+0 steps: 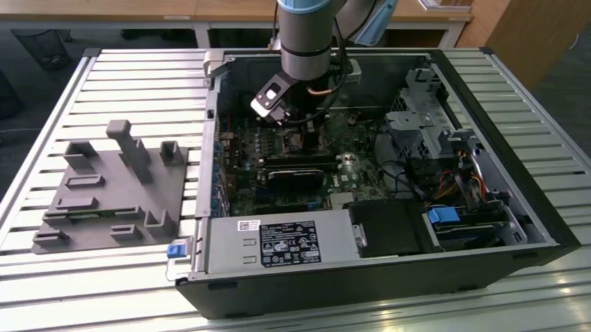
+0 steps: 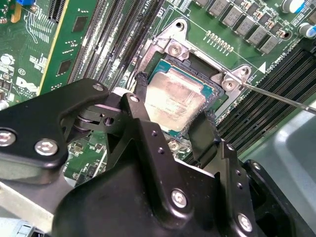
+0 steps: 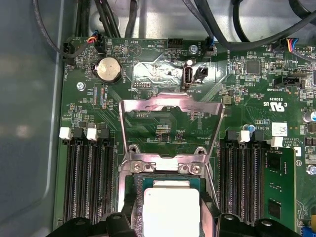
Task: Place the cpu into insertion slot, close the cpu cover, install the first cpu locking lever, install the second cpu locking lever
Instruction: 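Place the cpu into insertion slot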
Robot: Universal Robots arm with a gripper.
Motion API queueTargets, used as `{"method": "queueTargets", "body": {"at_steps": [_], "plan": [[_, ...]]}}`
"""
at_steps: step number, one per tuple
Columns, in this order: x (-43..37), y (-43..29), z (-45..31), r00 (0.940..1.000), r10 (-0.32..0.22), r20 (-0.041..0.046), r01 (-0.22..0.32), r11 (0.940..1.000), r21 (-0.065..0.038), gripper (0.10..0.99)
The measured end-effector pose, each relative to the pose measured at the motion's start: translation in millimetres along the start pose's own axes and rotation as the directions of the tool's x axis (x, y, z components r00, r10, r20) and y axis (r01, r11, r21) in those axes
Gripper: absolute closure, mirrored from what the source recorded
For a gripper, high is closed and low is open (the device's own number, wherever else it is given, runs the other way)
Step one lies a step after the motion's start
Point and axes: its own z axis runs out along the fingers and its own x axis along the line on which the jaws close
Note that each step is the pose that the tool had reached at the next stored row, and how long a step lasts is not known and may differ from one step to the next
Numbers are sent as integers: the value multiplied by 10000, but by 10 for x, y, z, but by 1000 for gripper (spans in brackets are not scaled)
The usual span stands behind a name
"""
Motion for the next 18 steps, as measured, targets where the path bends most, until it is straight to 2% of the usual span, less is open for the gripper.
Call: {"method": "queueTargets", "body": {"at_steps": [13, 18], "plan": [[38, 0, 11, 10000, 5, -26, -5, 10000, -1, 475], [38, 3, -35, 10000, 6, -24, -6, 10000, 1, 475]]}}
